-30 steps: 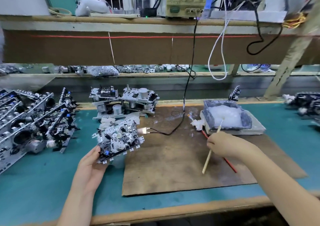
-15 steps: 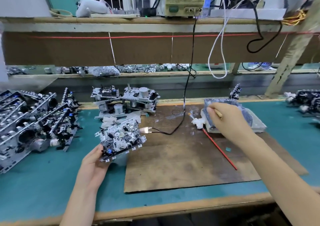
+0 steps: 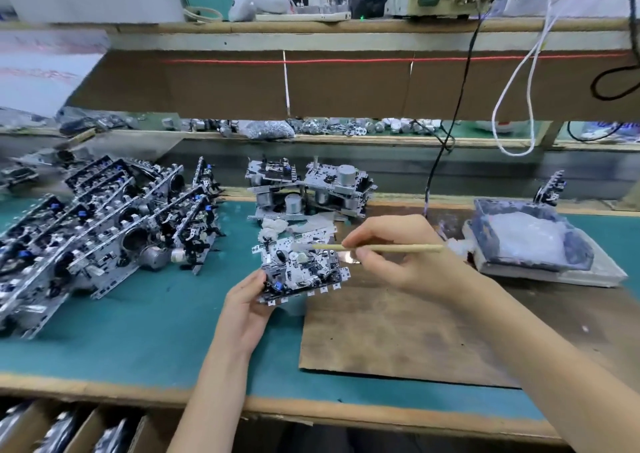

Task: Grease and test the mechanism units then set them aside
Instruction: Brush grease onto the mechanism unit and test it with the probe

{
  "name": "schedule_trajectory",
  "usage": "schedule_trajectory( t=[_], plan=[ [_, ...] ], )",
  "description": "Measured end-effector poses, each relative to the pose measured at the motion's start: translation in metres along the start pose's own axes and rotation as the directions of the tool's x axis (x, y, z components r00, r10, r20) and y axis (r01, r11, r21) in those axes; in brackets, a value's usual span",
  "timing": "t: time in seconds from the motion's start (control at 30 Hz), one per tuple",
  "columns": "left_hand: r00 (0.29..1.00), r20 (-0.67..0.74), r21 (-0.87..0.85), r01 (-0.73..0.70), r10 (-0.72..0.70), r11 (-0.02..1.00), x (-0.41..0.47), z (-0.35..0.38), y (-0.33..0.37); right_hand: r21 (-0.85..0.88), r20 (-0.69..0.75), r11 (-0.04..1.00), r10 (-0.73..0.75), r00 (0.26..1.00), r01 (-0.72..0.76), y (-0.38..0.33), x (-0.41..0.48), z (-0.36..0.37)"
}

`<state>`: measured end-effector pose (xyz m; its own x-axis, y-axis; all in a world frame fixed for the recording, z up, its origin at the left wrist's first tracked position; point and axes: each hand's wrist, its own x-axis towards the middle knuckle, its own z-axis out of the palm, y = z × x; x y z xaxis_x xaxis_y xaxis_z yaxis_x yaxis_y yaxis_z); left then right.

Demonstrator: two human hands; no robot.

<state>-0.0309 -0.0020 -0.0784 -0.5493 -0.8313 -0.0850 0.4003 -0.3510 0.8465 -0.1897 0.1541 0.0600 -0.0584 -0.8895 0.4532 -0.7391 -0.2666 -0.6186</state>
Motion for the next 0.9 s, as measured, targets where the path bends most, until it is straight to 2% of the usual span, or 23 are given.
schedule_trajectory(
  t=[0.63,0.9],
  plan=[
    [0.998,-0.055,-0.01,0.034,-0.035,0.999,-0.001,-0.001,0.0,0.02,0.032,0.999,0.025,0.999,-0.026,0.013,0.009,0.017],
    [0.997,-0.063,-0.069,0.032,-0.037,0.997,-0.003,0.002,0.003,0.018,0.04,1.0,0.018,0.999,-0.019,0.013,0.01,0.017]
  ],
)
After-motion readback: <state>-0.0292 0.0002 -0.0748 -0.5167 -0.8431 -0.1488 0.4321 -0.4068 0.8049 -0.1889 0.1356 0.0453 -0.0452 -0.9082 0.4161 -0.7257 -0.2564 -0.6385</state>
